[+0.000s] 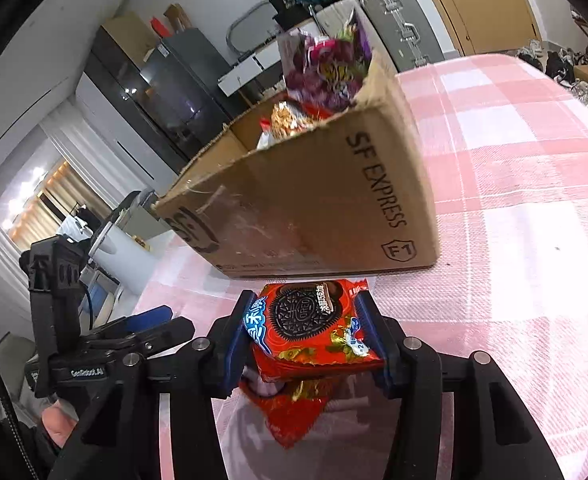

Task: Organize snacks
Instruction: 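Close the right gripper on the red Oreo pack and lift it, then hold the Oreo pack with the right gripper while the left gripper grasps the other red Oreo pack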

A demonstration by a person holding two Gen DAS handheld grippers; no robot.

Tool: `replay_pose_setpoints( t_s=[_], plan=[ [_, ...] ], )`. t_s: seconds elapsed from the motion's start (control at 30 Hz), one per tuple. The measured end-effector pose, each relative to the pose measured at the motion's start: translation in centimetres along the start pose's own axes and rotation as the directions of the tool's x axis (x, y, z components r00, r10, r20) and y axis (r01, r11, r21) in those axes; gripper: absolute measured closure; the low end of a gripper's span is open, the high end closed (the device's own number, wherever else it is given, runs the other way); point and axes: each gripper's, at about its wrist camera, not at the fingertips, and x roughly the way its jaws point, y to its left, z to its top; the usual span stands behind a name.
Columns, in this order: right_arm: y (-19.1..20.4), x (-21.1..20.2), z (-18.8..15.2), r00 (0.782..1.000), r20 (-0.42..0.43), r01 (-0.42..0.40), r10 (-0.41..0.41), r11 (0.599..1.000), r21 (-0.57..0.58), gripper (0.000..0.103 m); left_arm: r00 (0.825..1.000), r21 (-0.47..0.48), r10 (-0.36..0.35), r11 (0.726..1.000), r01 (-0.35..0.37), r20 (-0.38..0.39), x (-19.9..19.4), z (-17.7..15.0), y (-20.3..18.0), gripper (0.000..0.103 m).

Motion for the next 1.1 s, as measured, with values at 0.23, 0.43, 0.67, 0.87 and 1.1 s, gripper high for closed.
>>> replay_pose_setpoints(
  t_s=[0.23, 0.43, 0.67, 0.87, 1.1],
  plan=[
    [-0.4, -2.6, -0.9, 0.999, 0.049, -0.02, 0.019, 1.0, 0.018, 0.055, 1.0, 0.051, -0.02, 0.998, 0.021, -0.021, -0.4, -0.4, -2.2, 0.001],
    [-1.0, -4.0, -2.0, 0.998, 0.06, -0.025, 0.023, 0.999, 0.035, 0.055, 0.998, 0.109, -0.038, 0.993, 0.044, -0.059, 0.1, -0.9, -4.9, 0.001],
    [-1.8, -6.5, -2.3, 0.993, 0.109, -0.04, 0.034, 0.998, 0.051, 0.055, 0.992, 0.177, -0.048, 0.982, 0.068, -0.114, 1.2, -1.4, -8.3, 0.001],
    [-2.3, -8.2, -3.2, 0.99, 0.135, -0.044, 0.036, 0.998, 0.055, 0.055, 0.986, 0.256, -0.001, 0.966, 0.045, -0.168, 3.3, -1.6, -11.1, 0.001],
    [-3.4, -9.4, -3.6, 0.988, 0.148, -0.049, 0.038, 0.996, 0.07, 0.055, 0.988, 0.338, 0.058, 0.941, -0.006, -0.145, 3.5, -1.7, -12.6, 0.04]
  ],
)
